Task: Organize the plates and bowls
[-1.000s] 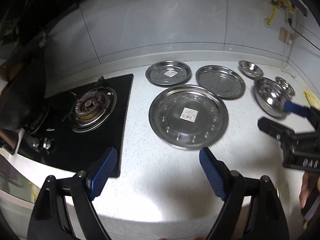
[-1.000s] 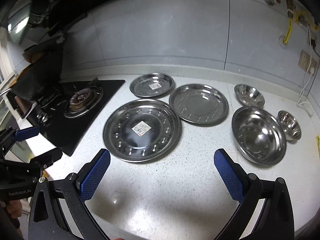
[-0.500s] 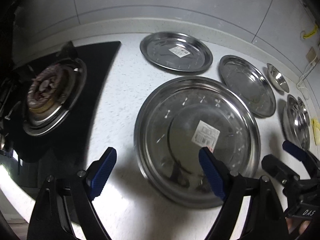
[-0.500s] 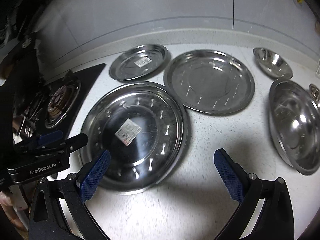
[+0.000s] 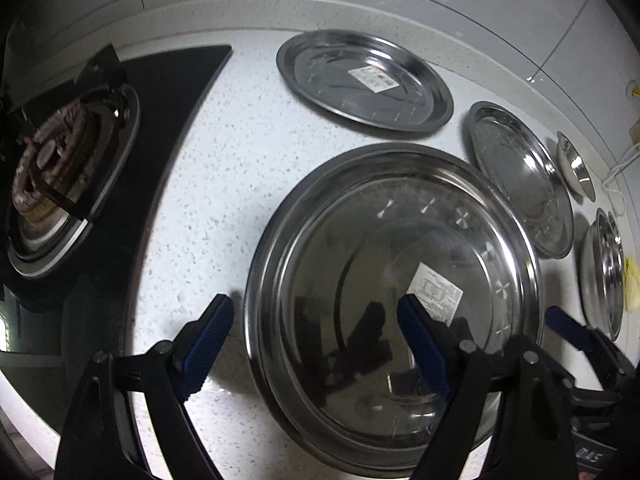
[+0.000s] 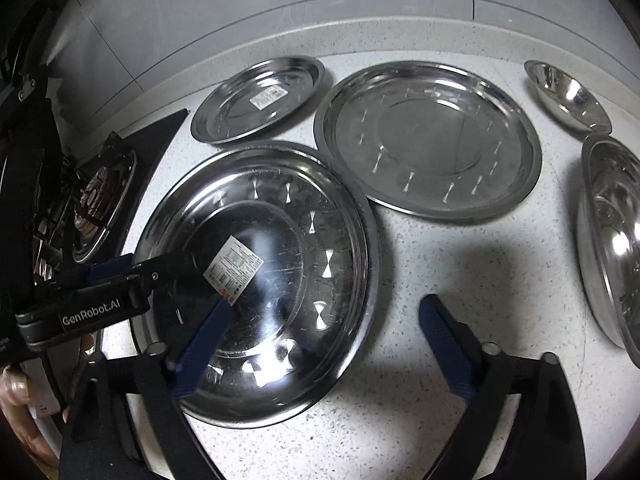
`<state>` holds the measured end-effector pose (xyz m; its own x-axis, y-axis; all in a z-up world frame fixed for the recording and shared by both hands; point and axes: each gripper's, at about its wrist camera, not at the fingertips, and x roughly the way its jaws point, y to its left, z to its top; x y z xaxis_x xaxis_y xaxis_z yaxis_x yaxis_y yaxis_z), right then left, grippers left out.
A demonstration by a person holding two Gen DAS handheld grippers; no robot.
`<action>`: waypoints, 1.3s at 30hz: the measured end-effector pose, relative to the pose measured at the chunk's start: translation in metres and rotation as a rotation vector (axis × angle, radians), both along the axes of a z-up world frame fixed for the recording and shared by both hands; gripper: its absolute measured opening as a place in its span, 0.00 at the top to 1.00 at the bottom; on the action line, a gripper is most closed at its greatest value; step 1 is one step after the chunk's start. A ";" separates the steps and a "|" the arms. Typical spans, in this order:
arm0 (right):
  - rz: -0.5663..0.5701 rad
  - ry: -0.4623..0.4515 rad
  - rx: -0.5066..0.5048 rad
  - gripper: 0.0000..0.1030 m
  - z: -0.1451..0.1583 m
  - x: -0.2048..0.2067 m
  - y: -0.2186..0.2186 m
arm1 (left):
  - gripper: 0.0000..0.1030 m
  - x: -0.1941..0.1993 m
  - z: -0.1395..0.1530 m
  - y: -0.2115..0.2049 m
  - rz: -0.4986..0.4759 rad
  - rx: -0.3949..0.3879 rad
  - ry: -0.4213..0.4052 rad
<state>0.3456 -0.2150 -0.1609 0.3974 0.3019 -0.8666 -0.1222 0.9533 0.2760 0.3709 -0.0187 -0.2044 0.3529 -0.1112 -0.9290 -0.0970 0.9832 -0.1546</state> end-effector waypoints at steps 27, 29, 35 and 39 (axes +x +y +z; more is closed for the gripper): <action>0.026 -0.027 0.055 0.87 -0.012 -0.006 -0.019 | 0.87 -0.005 0.003 0.027 0.098 0.024 -0.067; 0.028 -0.028 0.052 0.87 -0.012 -0.007 -0.019 | 0.88 -0.006 0.003 0.028 0.099 0.022 -0.060; 0.032 -0.029 0.064 0.87 -0.006 -0.015 -0.022 | 0.88 -0.015 0.006 0.030 0.109 0.013 -0.041; 0.039 -0.029 0.079 0.87 0.005 -0.026 -0.023 | 0.89 -0.028 0.022 0.032 0.119 0.011 -0.046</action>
<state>0.3192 -0.2377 -0.1557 0.4083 0.3844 -0.8280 -0.1683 0.9232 0.3456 0.3433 0.0136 -0.1819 0.4052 -0.0562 -0.9125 -0.2062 0.9668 -0.1511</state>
